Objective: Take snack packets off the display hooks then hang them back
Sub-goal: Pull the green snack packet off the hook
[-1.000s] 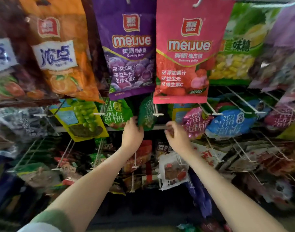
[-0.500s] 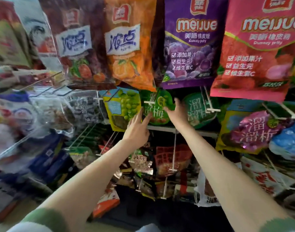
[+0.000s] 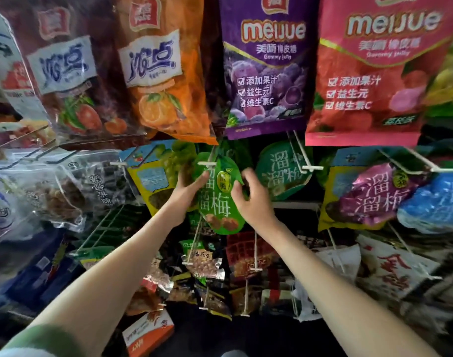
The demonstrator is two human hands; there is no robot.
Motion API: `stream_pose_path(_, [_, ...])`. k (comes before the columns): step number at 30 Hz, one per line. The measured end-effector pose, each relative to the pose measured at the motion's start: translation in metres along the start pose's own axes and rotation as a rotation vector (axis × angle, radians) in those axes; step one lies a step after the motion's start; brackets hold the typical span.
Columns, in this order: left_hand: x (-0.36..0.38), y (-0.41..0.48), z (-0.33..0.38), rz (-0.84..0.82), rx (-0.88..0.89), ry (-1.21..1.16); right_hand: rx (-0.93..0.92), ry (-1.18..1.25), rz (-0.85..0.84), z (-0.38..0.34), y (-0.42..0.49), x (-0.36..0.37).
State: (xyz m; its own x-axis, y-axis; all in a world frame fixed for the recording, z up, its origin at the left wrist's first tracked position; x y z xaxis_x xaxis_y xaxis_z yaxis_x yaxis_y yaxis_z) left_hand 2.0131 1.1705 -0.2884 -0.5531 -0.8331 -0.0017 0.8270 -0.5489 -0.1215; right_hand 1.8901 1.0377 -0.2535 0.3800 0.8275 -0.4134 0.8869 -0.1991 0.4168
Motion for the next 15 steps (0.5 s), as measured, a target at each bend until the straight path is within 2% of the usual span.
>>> stream_pose_path(4, [-0.011, 0.000, -0.001, -0.028, 0.021, -0.052, 0.013, 0.092, -0.034, 0.022, 0.000, 0.008])
stream_pose_path(6, [-0.015, -0.003, 0.001, -0.032, 0.066, -0.105, 0.029, 0.229, -0.055, 0.028, -0.001, 0.004])
stream_pose_path(9, [-0.019, -0.009, 0.002, -0.016, 0.103, -0.173, 0.014, 0.463, 0.092, 0.038, 0.006, -0.016])
stream_pose_path(11, [-0.022, -0.012, 0.003, -0.031, 0.108, -0.168, 0.082, 0.475, 0.172, 0.048, 0.015, -0.025])
stream_pose_path(15, [-0.026, -0.019, 0.008, -0.092, 0.097, -0.144, 0.278, 0.368, 0.006, 0.061, 0.036, -0.019])
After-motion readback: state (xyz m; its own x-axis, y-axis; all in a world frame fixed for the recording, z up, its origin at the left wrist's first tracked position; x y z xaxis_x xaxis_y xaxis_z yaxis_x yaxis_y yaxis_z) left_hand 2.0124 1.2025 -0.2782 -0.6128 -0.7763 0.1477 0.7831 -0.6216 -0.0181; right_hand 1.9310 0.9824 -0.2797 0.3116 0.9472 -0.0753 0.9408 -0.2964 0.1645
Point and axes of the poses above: each hand's wrist, its own y-axis towards the middle knuckle, its own x-axis out of the palm, z = x × y, the point moved 5 cm from there along y, towards the middle knuckle, and after that the axes turned 9 degrees about -z, right-handed, at the moved point
